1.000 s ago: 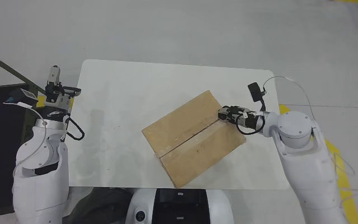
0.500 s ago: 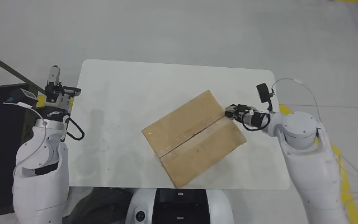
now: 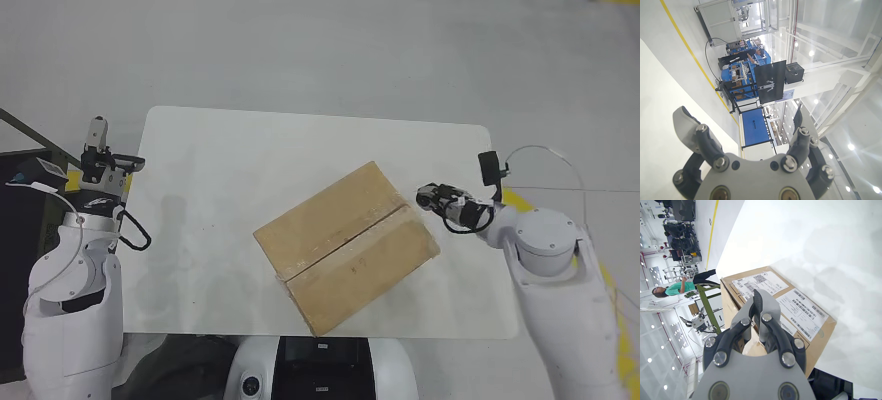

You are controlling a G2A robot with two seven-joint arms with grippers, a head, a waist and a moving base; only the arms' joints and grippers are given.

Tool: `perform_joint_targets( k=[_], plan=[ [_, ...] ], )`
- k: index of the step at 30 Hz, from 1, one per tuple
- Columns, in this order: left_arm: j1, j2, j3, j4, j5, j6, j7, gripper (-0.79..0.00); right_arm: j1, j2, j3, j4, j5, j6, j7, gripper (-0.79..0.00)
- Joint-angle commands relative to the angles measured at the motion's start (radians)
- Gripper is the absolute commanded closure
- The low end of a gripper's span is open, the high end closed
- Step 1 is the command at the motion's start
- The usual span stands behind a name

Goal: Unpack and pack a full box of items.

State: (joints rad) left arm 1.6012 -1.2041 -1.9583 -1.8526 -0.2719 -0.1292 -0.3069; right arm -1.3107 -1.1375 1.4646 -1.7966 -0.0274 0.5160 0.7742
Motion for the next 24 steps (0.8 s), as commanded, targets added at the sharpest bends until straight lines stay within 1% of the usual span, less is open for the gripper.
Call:
perform_joint_targets(
  k=[1, 8, 12, 14, 16, 18, 19, 20, 21, 22, 24],
  plan=[
    [0.0, 0.0, 0.0, 0.0, 0.0, 0.0, 0.0, -0.785, -0.022, 0.001, 0.015, -0.02, 0.009, -0.022, -0.03, 0.0],
    [0.0, 0.0, 0.0, 0.0, 0.0, 0.0, 0.0, -0.785, -0.102, -0.001, 0.071, -0.105, 0.033, -0.108, -0.182, 0.0],
    [0.0, 0.0, 0.0, 0.0, 0.0, 0.0, 0.0, -0.785, -0.13, 0.0, 0.095, -0.139, 0.041, -0.127, -0.212, 0.0],
    [0.0, 0.0, 0.0, 0.0, 0.0, 0.0, 0.0, -0.785, -0.135, 0.002, 0.099, -0.146, 0.041, -0.13, -0.21, -0.046],
    [0.0, 0.0, 0.0, 0.0, 0.0, 0.0, 0.0, -0.785, -0.137, 0.002, 0.102, -0.149, 0.042, -0.134, -0.21, -0.145],
    [0.0, 0.0, 0.0, 0.0, 0.0, 0.0, 0.0, -0.785, -0.138, 0.003, 0.103, -0.15, 0.045, -0.137, -0.213, -0.372],
    [0.0, 0.0, 0.0, 0.0, 0.0, 0.0, 0.0, -0.785, -0.138, 0.003, 0.103, -0.15, 0.048, -0.14, -0.218, -0.72],
    [0.0, 0.0, 0.0, 0.0, 0.0, 0.0, 0.0, -0.785, -0.139, 0.002, 0.103, -0.149, 0.051, -0.143, -0.224, -0.785],
    [0.0, 0.0, 0.0, 0.0, 0.0, 0.0, 0.0, -0.785, -0.139, 0.002, 0.103, -0.149, 0.051, -0.143, -0.224, -0.785],
    [0.0, 0.0, 0.0, 0.0, 0.0, 0.0, 0.0, -0.784, -0.139, 0.003, 0.103, -0.149, 0.05, -0.142, -0.222, -0.299],
    [0.0, 0.0, 0.0, 0.0, 0.0, 0.0, 0.0, -0.785, -0.139, 0.002, 0.103, -0.149, 0.051, -0.143, -0.224, -0.408]
  ],
)
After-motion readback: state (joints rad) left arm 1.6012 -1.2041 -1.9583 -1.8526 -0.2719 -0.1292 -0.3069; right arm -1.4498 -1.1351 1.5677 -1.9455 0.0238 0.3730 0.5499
